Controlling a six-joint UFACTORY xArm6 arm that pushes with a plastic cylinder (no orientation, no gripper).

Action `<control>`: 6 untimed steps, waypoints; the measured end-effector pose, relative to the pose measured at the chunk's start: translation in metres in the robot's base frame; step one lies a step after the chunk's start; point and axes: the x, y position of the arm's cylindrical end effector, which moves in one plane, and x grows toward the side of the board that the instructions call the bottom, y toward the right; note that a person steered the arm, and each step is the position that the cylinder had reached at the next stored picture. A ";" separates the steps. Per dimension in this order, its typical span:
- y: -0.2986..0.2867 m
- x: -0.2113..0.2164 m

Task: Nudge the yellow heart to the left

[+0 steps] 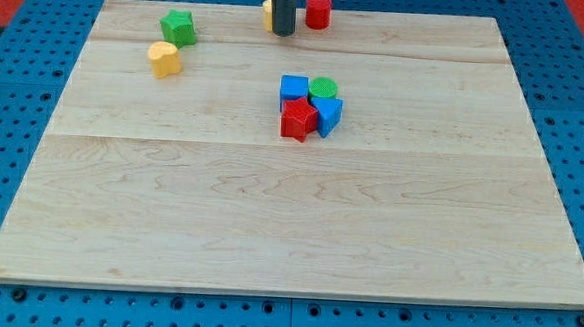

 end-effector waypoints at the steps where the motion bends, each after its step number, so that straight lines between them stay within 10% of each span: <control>1: -0.001 0.014; 6: -0.173 0.056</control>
